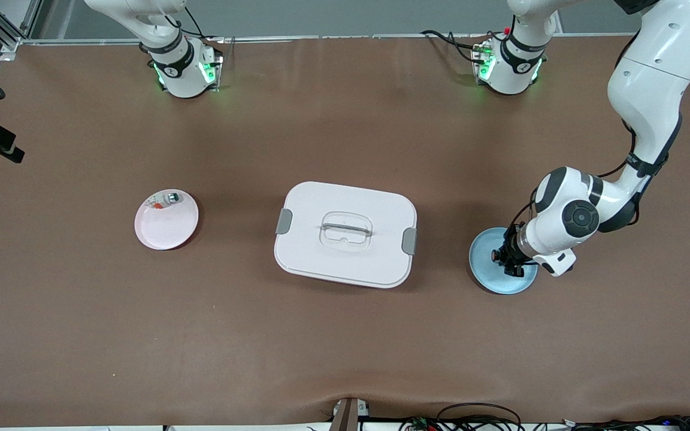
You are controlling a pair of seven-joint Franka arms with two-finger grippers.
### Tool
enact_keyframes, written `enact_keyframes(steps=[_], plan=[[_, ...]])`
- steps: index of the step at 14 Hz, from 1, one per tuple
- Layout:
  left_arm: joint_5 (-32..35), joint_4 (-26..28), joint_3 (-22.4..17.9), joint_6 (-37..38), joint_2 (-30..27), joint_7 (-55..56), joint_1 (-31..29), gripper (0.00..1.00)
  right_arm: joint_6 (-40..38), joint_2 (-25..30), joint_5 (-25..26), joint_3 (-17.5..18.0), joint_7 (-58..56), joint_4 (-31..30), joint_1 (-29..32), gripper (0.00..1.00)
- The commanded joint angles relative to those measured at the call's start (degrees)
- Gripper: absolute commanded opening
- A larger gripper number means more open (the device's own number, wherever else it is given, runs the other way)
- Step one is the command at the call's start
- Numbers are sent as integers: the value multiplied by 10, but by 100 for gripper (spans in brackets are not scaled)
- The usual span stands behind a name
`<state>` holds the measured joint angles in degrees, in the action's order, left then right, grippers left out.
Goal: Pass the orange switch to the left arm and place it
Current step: 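Lower the switch onto the light-blue plate and open the left gripper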
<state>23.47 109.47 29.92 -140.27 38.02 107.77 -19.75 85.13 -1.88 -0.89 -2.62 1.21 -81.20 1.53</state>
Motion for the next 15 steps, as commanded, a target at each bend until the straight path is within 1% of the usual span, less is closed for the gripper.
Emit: enact_keyframes(steps=[1,5,8,9,10,11,12,14,15], plan=[[25,-7,0,-6,9,12,0,0,33,38,12,3,5,-52,-1,100],[33,-8,-1,-7,13,12,-1,0,35,36,12,5,5,-46,-1,100],[36,-8,-1,-11,14,11,-1,8,25,35,8,5,7,-37,-1,100],[38,-8,-1,-13,14,11,-2,13,21,35,5,5,5,-34,-1,100],[38,-8,-1,-13,15,11,-2,27,8,35,3,5,5,-31,-1,100],[38,-8,-1,-13,15,11,-2,48,-10,35,3,5,7,-31,-2,100],[39,-8,-1,-13,15,11,-1,67,-22,35,3,5,8,-30,-1,100],[42,-17,-1,-16,19,11,2,84,-26,35,1,5,6,-26,-1,100],[43,-26,-1,-16,28,12,3,100,-33,34,1,5,12,-26,-1,100]])
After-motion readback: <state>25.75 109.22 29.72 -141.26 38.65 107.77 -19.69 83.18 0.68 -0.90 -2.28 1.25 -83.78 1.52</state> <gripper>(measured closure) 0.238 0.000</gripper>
